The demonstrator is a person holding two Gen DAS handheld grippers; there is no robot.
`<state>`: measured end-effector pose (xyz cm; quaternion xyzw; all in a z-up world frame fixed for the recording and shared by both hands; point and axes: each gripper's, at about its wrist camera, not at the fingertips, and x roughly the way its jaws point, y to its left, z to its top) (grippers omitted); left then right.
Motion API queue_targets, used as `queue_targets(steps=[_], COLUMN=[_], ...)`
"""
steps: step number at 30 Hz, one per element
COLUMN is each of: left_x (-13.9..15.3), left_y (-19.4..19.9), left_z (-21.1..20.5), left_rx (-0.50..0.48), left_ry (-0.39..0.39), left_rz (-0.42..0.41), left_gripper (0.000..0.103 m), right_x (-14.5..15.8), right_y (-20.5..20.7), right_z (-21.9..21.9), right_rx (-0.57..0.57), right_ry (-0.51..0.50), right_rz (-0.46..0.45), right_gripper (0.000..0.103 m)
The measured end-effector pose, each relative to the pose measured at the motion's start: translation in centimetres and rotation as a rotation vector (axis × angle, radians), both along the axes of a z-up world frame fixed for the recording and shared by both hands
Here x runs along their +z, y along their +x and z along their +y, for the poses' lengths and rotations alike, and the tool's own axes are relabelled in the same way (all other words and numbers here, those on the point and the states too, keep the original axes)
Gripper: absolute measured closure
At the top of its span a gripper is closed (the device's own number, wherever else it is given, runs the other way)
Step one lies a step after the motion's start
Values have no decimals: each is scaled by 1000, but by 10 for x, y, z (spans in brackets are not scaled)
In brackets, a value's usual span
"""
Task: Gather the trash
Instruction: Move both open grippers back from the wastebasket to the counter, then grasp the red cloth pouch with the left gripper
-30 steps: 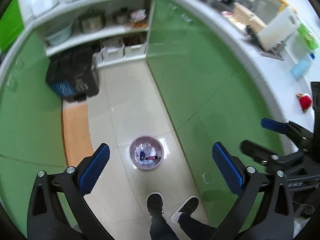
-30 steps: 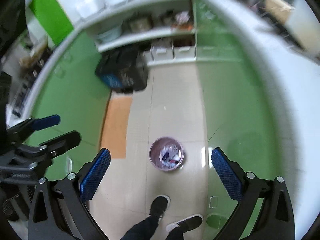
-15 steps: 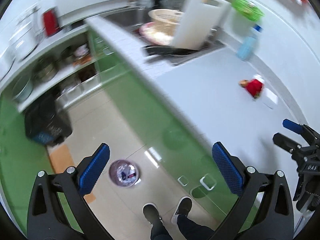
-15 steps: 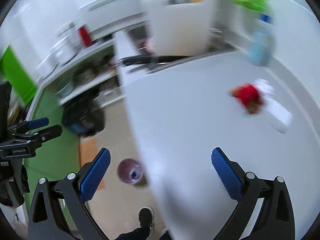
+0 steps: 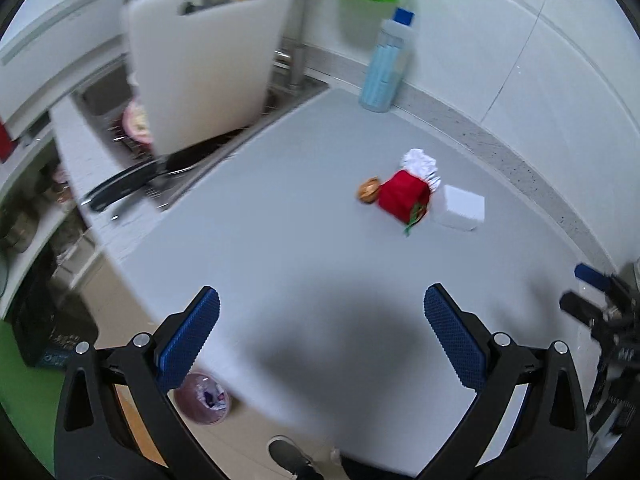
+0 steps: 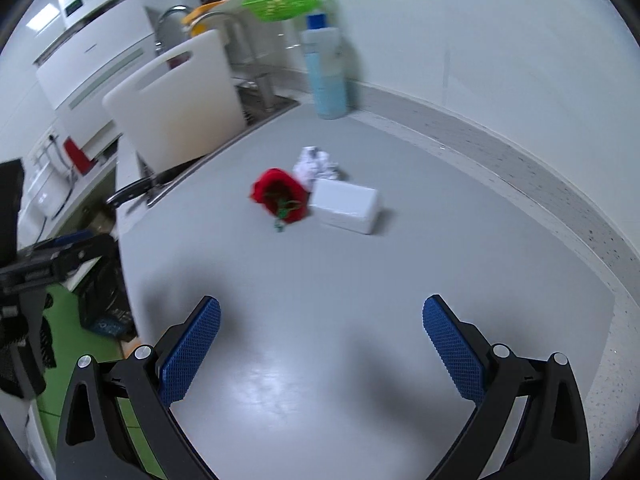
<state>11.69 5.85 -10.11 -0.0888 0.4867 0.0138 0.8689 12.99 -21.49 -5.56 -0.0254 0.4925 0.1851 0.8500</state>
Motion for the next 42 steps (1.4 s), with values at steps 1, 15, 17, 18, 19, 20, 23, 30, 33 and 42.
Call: queue_targets(steps=[1,15,17,18,19,20,23,30,33,42], left_x=[-3,-43,-47,-51,-54,-57,-64,-82,-84,-74], left_y=[12,120,127,132,136,139,148,159,158,145], left_z=[-5,-55,-64,-68,-71,-73,-76,-77,-76,-75], left_rx=[-7,-125,-152,-167,-175,-184,-195,-175,-179,-185], left_ry=[-4,-26,-19,-23,-31,-37,-69,-84,-97,-118], left_rz=[8,67,64,65,66,65,65,107,111,82], left_gripper=[3,3,3,3,3,3,14,68,84,92], right_x=[-2,-21,-24,-25,-26,-28,-32,-43,-46,-43], right_y=[2,27,30,32,32,33,36,45,48,61], right_z=[-5,-49,-52,-55,-56,-58,-63,-67,-64,-45], right_rx=[-4,-44,-49,-51,-54,-57,-64,-61,-48,-8], right_ry=[1,15,18,18,19,21,23,35,38,47], right_rz=[4,54,60,64,67,71,81,103,110,98], right_gripper=[6,6,6,6,6,6,6,6,6,6])
